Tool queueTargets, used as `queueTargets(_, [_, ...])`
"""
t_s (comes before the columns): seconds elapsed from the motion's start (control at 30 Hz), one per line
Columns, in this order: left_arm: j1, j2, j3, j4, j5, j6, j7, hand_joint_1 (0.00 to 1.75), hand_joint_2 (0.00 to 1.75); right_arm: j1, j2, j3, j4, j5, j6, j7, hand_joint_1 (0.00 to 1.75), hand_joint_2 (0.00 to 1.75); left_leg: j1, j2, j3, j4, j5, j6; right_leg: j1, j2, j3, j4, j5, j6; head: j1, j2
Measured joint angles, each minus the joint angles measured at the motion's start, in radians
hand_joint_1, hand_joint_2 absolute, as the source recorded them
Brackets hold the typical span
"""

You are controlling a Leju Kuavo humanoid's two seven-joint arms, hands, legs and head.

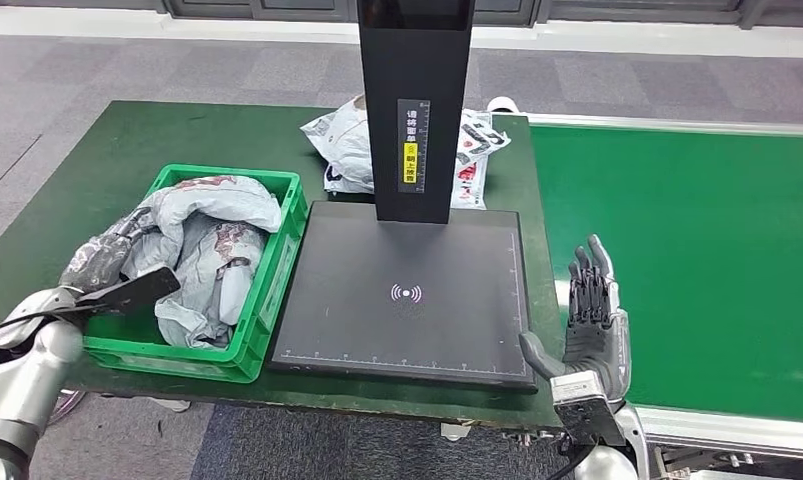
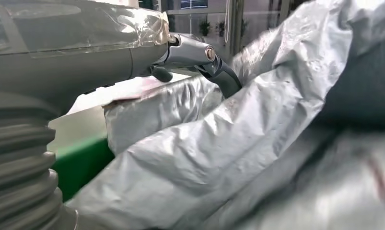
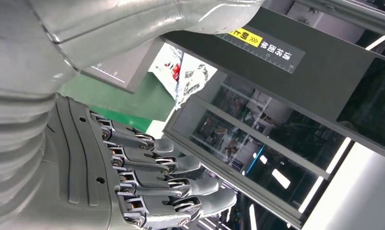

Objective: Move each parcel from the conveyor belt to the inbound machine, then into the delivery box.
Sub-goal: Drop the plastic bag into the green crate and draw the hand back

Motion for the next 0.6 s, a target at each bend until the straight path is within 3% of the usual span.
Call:
queueTargets(0.37, [-0.02, 0.007, -0.003, 0.023, 0.024, 0.001, 0.006, 0.0, 1.75, 0.006, 0.0, -0.006, -0.011, 0.001, 0.001, 0.005, 0.0, 1.75, 0.0, 0.001, 0.0, 0.0, 0.0, 0.0, 0.0, 0.002, -0.001, 0.0, 0.0, 0.0, 0.0, 0.0])
queueTargets(0.5, [-0.03, -0.001, 0.005, 0.021, 0.124, 0.057, -0.013, 0.0, 0.0, 0.01, 0.002, -0.006, -0.015, 0.001, 0.001, 0.007, 0.0, 1.75, 0.0, 0.001, 0.0, 0.0, 0.0, 0.0, 0.0, 0.002, -0.002, 0.0, 0.0, 0.0, 0.0, 0.0])
queueTargets(0.6, [-0.046, -0.031, 0.033, -0.002, 0.256, 0.161, -0.024, 0.0, 0.0, 0.014, 0.009, -0.006, -0.021, 0.001, 0.0, 0.013, 0.0, 1.75, 0.0, 0.001, 0.0, 0.0, 0.0, 0.0, 0.0, 0.001, -0.001, 0.0, 0.0, 0.0, 0.0, 0.0])
